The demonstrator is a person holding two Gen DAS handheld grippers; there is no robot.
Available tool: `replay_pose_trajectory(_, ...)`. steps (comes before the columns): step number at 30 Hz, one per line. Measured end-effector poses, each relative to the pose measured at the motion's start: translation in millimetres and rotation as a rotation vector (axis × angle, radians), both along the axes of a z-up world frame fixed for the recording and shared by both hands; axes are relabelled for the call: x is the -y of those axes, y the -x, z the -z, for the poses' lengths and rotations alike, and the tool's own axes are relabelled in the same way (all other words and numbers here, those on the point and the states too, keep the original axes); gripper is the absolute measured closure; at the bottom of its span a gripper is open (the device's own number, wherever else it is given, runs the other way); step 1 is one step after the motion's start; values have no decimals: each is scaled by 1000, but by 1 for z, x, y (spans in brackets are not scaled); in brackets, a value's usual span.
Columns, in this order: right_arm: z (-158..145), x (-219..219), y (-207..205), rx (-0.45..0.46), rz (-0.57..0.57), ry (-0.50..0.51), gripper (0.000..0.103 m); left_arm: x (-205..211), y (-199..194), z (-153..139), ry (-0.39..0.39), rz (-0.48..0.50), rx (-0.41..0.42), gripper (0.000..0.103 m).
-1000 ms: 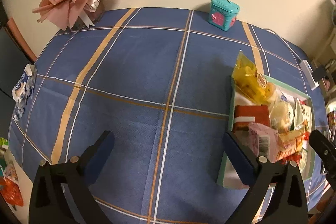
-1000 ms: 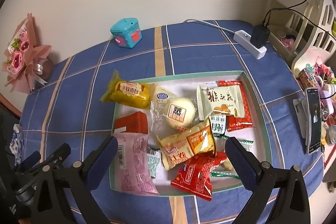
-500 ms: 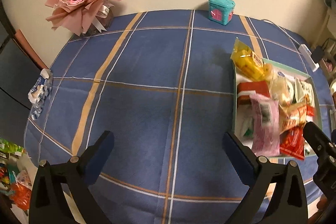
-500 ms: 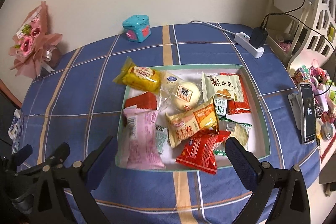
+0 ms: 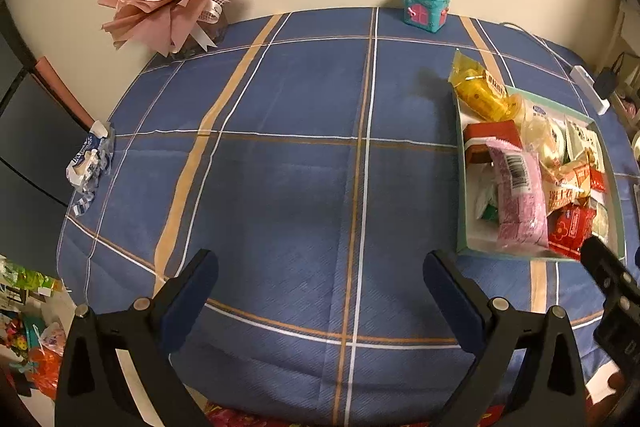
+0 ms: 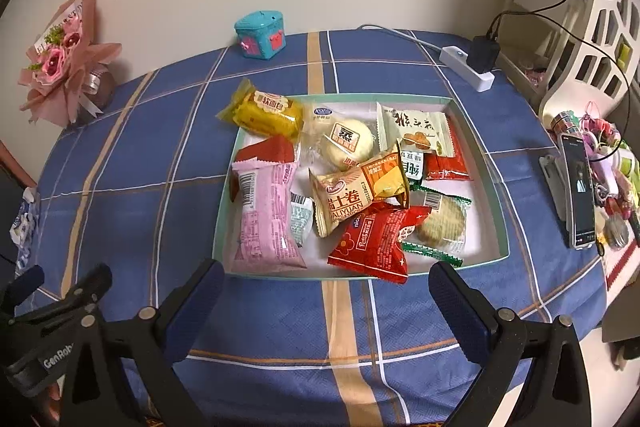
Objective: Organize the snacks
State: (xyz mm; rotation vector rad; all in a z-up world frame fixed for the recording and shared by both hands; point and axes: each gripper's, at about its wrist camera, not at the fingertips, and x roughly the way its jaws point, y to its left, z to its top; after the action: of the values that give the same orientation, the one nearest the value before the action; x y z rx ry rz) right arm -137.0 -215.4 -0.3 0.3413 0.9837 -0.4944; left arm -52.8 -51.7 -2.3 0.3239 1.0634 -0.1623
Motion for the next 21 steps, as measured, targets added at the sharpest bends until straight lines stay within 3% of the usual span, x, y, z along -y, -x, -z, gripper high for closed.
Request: replay_pose_trajectory(21, -2, -2, -4, -4, 0, 1, 0, -5, -5, 0, 38, -6, -29, 1)
